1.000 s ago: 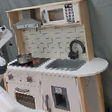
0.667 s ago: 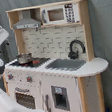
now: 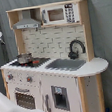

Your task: Play with the kitchen

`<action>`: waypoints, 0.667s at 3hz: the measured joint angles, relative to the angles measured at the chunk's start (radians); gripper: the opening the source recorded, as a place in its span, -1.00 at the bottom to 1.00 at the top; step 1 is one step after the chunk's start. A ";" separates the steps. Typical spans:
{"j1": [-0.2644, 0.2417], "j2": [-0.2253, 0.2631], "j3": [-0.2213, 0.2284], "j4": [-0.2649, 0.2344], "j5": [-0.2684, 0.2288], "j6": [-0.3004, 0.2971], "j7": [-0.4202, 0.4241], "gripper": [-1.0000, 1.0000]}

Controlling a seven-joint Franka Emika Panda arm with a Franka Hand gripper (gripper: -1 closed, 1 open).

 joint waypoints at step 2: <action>0.050 -0.092 0.001 -0.008 -0.180 -0.053 0.001 1.00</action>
